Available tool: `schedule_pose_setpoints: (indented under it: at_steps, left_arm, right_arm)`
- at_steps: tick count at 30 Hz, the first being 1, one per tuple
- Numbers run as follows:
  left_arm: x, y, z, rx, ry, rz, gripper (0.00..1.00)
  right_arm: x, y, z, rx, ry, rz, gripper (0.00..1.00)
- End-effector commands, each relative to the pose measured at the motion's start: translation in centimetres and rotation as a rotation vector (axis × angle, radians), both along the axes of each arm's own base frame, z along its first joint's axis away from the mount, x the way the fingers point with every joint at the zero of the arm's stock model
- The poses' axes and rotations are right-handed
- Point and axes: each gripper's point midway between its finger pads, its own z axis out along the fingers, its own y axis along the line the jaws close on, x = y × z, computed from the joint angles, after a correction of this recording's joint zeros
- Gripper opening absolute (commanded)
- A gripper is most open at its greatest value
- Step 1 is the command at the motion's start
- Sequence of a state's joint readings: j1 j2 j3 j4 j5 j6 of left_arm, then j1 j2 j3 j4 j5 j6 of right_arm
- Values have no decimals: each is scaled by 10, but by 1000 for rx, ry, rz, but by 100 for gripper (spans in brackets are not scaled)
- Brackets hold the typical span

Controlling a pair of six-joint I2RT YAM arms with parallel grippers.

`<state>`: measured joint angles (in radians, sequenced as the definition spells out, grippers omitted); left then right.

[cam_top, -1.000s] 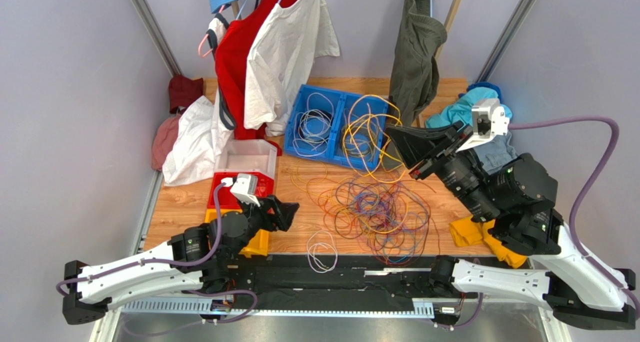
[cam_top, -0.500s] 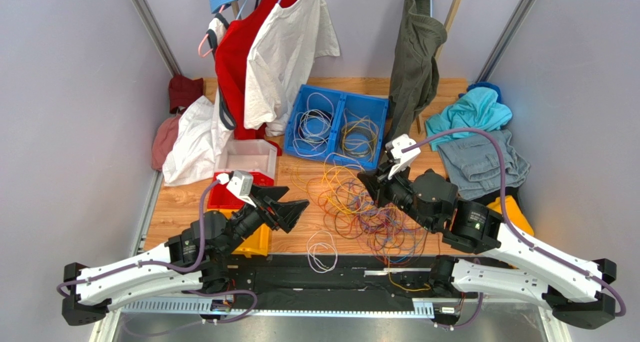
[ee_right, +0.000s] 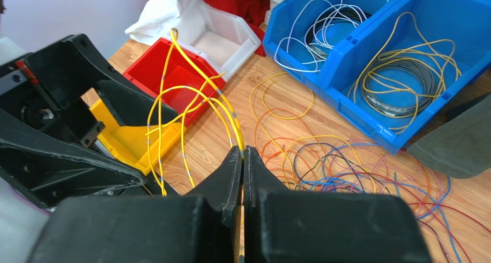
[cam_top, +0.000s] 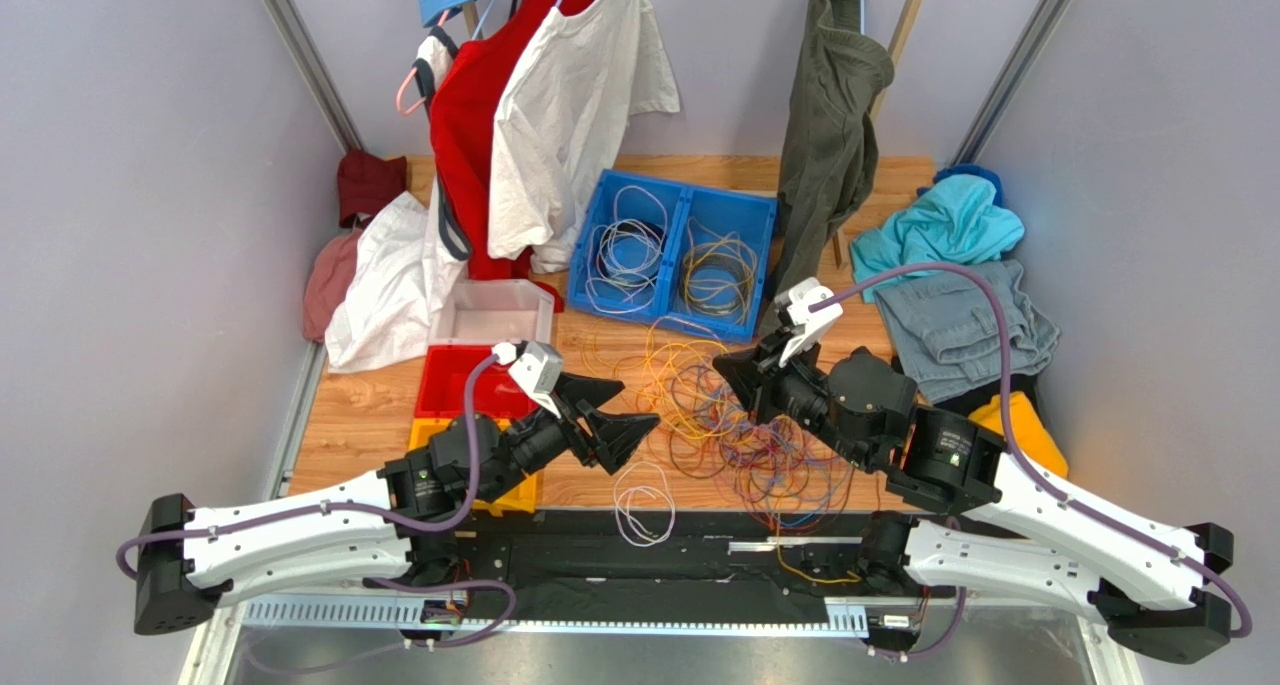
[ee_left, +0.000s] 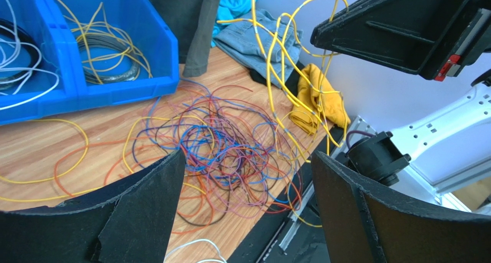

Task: Untangle the cables

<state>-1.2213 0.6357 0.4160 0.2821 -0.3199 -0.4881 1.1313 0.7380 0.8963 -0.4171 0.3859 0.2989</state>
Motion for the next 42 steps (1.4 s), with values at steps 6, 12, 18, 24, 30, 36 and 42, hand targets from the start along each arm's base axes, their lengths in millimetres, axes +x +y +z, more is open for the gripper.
schedule_pose_setpoints:
  at_steps: [6,12,18,24,30,36,42]
  left_arm:
    - [-2,-15,35,-121,-45,-39,86]
    - [-1,-18,42,-136,-64,-42,73]
    - [4,-25,40,-102,-68,-34,25]
    - [30,22,39,128,-11,202,0]
    - [33,84,97,202,-65,338,0]
    - [31,85,152,185,-140,319,0]
    - [29,66,195,162,-191,261,0]
  right_arm:
    - [-4,7,16,82,-4,27,0]
    - [-5,11,10,84,12,38,0]
    - [-8,13,5,91,31,53,0]
    - [-4,-12,4,80,24,-34,31]
    - [-5,-29,-4,107,8,-77,70]
    - [-11,-9,-11,127,20,6,65]
    - [-15,19,-26,117,30,100,67]
